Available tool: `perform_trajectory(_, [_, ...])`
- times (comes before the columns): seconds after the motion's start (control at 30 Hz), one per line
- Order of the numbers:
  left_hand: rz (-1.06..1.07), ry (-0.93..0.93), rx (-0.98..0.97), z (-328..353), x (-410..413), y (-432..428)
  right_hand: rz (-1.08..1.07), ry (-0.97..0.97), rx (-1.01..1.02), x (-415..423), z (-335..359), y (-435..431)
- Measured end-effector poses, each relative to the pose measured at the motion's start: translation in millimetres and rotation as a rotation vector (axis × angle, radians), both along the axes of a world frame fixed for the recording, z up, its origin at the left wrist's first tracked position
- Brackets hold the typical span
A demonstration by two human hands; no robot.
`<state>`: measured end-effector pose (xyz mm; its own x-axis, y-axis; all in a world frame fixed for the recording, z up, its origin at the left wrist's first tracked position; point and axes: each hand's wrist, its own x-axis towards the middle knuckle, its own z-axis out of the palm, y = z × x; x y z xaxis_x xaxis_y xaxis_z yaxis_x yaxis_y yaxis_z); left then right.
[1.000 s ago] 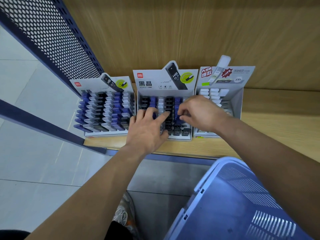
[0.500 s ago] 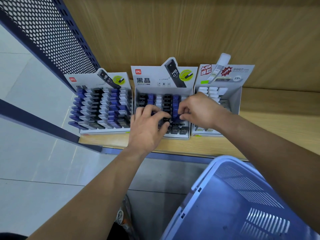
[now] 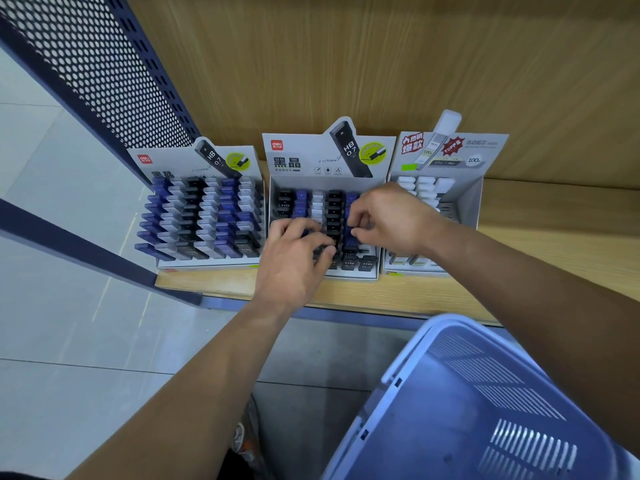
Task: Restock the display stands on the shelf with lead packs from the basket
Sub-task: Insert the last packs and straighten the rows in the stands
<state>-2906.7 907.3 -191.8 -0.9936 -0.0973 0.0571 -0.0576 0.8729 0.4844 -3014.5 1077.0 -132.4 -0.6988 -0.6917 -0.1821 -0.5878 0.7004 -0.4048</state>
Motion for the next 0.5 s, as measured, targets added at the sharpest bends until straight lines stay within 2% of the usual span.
perform_trajectory(0.27, [0.007, 0.015, 0.055, 0.8, 1.1, -3.1, 0.063, -0.055, 0.045, 3.4, 2.5, -24.2])
perform_trajectory(0.5, [-0.004, -0.002, 0.071, 3.6, 3.7, -5.6, -0.036, -0.068, -0.051, -2.4, -4.6, -3.9])
